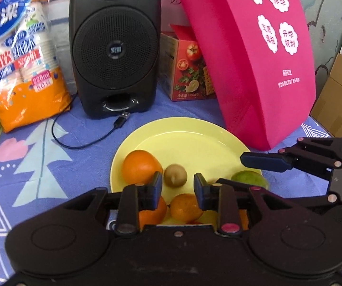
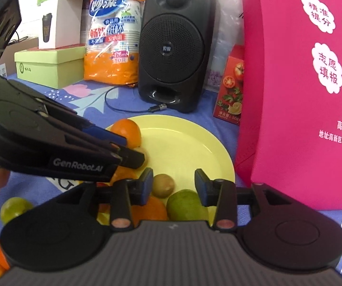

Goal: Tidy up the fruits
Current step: 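Carry the held fruits onto the yellow plate and open both tools, then withdraw both tools from the plate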

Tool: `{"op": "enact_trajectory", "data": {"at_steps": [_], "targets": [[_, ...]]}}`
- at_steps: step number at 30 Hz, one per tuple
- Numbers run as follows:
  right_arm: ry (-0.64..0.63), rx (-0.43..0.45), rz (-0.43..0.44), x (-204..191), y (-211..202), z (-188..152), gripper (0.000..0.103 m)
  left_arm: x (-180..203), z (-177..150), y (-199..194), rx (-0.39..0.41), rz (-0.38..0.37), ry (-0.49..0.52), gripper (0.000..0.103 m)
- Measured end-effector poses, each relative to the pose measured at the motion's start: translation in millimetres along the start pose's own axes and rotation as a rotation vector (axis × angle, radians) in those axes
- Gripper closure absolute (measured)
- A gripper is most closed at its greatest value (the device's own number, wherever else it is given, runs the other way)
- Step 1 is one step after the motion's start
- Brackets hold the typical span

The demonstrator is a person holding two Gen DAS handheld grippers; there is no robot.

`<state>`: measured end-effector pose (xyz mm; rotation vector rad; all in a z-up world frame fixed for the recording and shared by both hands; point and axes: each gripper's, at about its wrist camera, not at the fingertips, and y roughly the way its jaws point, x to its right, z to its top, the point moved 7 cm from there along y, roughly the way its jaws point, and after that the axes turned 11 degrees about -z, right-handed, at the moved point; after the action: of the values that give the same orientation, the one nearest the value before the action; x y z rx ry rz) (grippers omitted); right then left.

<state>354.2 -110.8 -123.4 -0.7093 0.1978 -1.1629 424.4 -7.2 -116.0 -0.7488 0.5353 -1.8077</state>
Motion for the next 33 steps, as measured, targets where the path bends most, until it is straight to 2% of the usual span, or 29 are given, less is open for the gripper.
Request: {"op": "enact_trajectory", "data": {"at_steps": [1,3,5,8,12,18,20,25,33], "targets": [[0.002,0.002,-0.001,1,-2,1,0.065,2,1,-4,0.004,0.008,0.008,0.071],[0.008,0.005,-0.002,3,-8,0,0.065,6,2,-13,0.018,0.021,0.014,0.056],[0.010,0.012,-0.002,3,-14,0,0.065,10,3,-21,0.033,0.030,0.019,0.048],[0.010,0.022,-0.001,3,-25,0,0.065,16,2,-32,0.040,0.035,0.028,0.047],[0.006,0.036,0.002,2,-41,-1,0.065,25,-3,-52,0.063,0.052,0.036,0.031],[0.015,0.055,0.004,3,-70,-12,0.060,32,-19,-89,0.105,0.049,0.039,0.031],[0.017,0.062,0.003,2,-79,-16,0.060,34,-25,-102,0.125,0.052,0.038,0.027],[0.028,0.064,0.013,-1,-98,-29,0.060,35,-44,-134,0.156,0.067,0.042,0.027],[0.024,0.065,0.046,-14,-128,-55,0.057,30,-95,-177,0.185,0.084,-0.012,0.027]]}}
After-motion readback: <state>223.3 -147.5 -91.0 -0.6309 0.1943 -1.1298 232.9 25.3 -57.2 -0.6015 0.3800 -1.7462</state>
